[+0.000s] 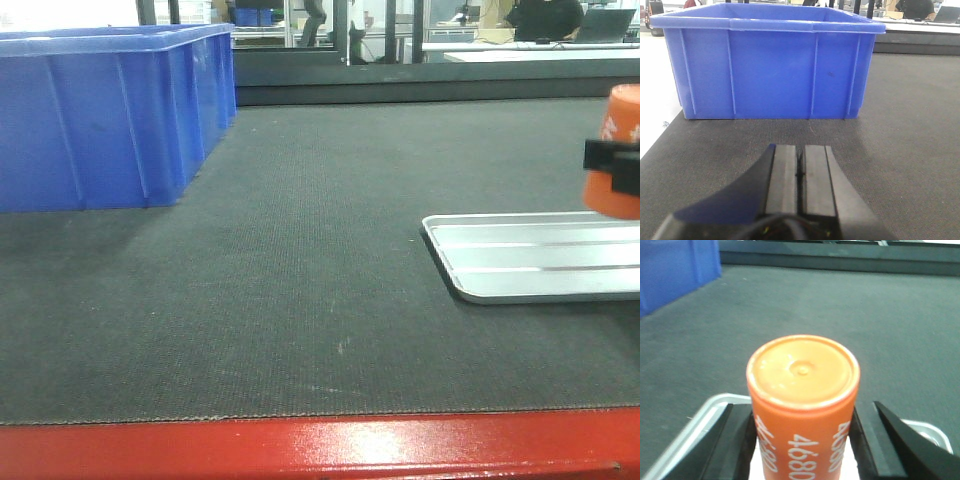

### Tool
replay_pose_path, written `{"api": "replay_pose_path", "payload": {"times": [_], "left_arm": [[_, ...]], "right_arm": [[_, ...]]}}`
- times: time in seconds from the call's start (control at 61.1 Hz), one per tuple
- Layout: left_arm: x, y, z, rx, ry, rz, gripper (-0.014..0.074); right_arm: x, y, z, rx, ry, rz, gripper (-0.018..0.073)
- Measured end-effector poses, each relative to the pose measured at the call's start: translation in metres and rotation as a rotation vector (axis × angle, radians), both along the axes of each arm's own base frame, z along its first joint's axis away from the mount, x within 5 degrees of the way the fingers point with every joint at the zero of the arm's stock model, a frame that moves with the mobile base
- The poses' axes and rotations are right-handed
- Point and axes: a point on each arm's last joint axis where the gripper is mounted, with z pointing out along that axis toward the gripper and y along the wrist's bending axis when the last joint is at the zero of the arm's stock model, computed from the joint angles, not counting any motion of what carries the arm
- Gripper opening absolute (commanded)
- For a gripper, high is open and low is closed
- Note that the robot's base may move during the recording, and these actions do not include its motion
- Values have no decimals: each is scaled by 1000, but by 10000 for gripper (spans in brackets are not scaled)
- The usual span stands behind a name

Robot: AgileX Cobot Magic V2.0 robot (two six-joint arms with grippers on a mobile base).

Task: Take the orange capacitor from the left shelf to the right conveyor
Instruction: 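Lower the held capacitor with the right gripper onto the metal tray, then open the right gripper to release the capacitor upright on the tray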

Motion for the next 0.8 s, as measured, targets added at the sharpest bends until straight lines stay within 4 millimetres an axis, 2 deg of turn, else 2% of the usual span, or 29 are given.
{"api": "replay_pose_path", "payload": {"times": [0.147, 0.376, 0.589, 0.655, 0.802], "left_arm": [[0, 0, 0, 0, 0, 0, -127], [0, 0, 0, 0, 0, 0, -127], [0, 0, 0, 0, 0, 0, -127], [0, 0, 0, 0, 0, 0, -127], [0, 0, 0, 0, 0, 0, -127]], "right_arm": [[9, -2, -32, -21, 119, -9, 111], [32, 3, -39, -89, 58, 41, 111], [35, 4, -39, -105, 50, 54, 118], [35, 4, -39, -106, 50, 54, 157], [35, 4, -39, -108, 49, 54, 403]]}}
